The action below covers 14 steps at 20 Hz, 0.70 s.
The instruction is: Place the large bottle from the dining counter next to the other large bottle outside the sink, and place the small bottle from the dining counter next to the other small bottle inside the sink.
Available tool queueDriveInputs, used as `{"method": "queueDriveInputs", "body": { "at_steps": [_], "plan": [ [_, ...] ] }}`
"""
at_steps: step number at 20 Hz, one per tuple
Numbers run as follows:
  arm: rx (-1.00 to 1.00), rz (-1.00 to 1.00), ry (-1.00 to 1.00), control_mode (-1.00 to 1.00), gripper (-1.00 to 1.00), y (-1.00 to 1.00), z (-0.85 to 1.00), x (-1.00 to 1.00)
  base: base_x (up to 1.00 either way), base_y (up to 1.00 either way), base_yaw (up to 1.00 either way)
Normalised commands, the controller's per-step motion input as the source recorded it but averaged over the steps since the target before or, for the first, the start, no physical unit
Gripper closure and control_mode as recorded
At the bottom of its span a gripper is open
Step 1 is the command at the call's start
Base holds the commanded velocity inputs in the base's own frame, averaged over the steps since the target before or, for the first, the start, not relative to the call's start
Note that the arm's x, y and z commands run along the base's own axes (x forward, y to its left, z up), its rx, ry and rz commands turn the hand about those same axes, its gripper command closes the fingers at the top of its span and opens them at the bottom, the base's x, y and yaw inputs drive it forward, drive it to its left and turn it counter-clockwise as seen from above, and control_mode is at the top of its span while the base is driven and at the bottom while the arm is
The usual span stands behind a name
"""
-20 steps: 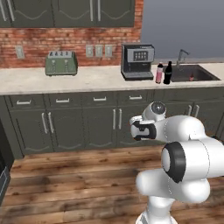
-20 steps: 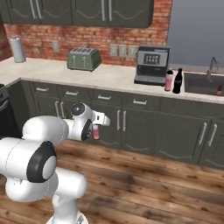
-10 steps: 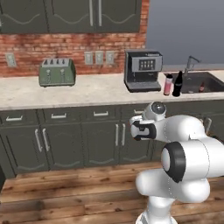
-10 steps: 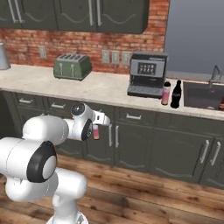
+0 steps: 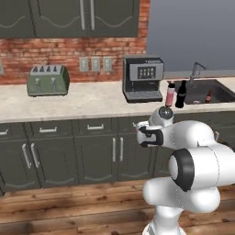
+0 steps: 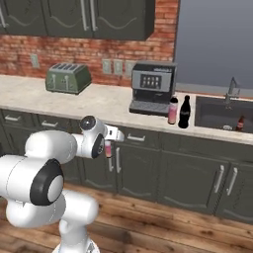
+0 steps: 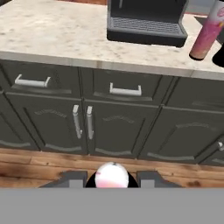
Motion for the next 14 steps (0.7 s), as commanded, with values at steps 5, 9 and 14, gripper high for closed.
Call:
{"method": "queueDriveInputs", "body": {
  "at_steps": [5, 9, 14],
  "plan": [
    [0.00, 0.00, 0.00, 1.00, 1.00, 0.00, 0.00, 0.00, 0.21, -0.79, 0.00],
    [0.00, 0.00, 0.00, 1.00, 1.00, 0.00, 0.00, 0.00, 0.28, -0.75, 0.00],
    [0.00, 0.00, 0.00, 1.00, 1.00, 0.00, 0.00, 0.00, 0.33, -0.62, 0.00]
  ]
}}
